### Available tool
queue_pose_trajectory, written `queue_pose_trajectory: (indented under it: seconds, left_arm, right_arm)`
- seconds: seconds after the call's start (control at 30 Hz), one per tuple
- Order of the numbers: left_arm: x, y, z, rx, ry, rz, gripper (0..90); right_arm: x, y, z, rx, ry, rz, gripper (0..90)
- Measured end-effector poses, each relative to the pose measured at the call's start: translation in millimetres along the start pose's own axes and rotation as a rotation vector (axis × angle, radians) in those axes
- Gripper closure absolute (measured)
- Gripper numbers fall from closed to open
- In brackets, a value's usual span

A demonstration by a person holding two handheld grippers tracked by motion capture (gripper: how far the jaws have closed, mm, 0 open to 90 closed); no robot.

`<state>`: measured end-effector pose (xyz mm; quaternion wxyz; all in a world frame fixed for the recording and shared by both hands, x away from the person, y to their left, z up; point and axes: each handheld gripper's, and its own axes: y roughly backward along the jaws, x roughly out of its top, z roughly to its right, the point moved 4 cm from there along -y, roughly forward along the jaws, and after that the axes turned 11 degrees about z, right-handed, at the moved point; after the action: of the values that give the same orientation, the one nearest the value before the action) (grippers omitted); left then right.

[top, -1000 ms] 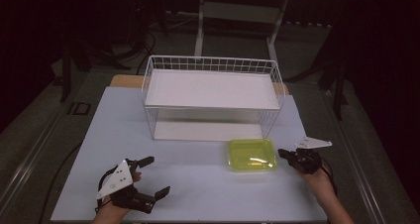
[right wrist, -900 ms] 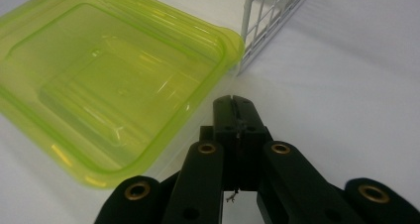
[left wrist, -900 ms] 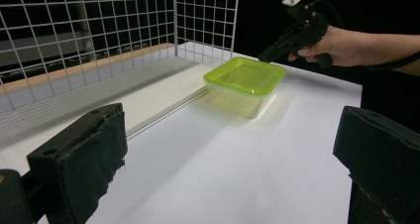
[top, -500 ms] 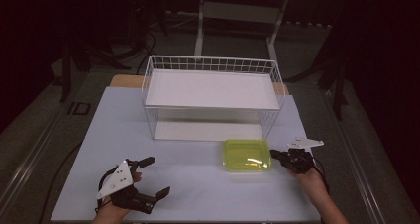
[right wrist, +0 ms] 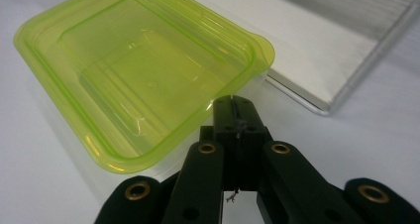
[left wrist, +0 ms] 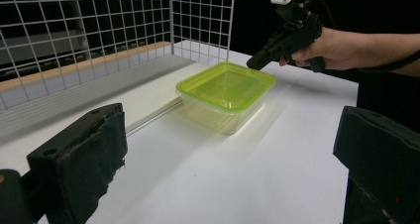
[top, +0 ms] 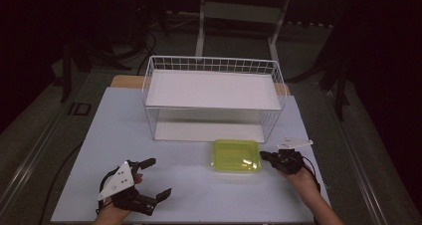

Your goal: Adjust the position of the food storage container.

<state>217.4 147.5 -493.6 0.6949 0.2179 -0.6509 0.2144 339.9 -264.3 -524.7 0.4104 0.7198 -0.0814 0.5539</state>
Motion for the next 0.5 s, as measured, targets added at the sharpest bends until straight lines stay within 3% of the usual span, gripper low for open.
queue_pose_trajectory:
  seconds: [0.5]
  left_arm:
    - [-1.4, -0.8, -0.1, -0.003, 0.007, -0.003, 0.7]
  right_arm:
    - [9.5, -18.7, -21.7, 0.048, 0.027, -0.007, 90.0]
